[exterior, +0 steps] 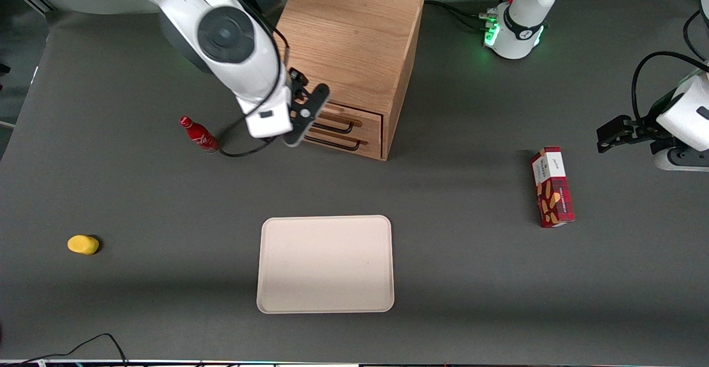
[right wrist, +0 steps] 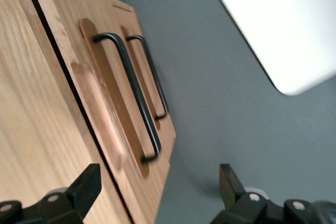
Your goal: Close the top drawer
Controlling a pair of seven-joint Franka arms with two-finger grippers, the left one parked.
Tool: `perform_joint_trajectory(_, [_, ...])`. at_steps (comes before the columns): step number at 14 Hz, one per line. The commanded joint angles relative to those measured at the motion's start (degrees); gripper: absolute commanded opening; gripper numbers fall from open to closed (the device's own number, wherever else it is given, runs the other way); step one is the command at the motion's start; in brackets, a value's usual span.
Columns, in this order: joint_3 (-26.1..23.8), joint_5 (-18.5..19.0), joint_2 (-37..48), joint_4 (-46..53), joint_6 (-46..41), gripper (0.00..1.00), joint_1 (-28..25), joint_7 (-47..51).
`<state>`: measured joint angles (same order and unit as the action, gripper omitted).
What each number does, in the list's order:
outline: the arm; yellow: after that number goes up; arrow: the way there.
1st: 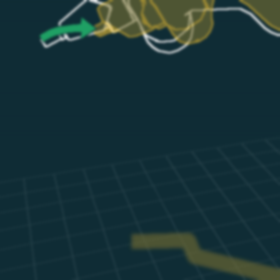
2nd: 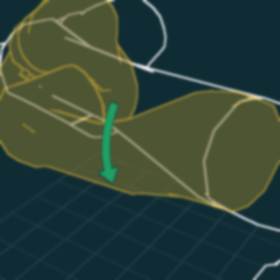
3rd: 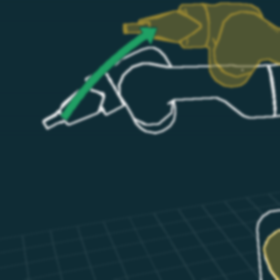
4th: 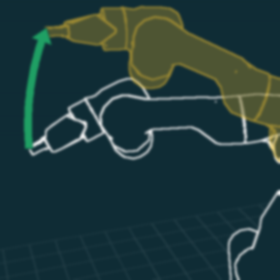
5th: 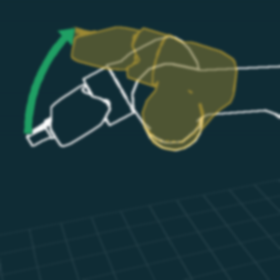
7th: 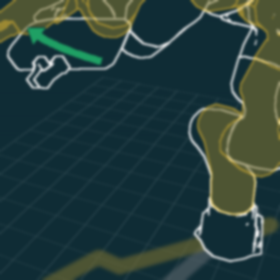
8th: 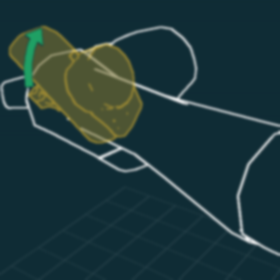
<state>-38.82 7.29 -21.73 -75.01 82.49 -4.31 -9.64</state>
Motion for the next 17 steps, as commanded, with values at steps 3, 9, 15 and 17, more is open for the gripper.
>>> perform_joint_trajectory(3, [9.78, -1.05, 9.67, -0.04, -1.89, 1.0, 0.62, 15.93])
perform_joint_trajectory(9, [28.6, -2.01, 12.85, 0.31, -1.73, 1.0, 1.06, 18.17])
perform_joint_trajectory(15, [33.8, -4.55, 15.56, -6.25, 1.07, 1.0, 2.9, 16.41])
perform_joint_trajectory(17, [36.34, -7.64, 21.96, -17.56, 9.22, 1.0, 3.08, 16.05])
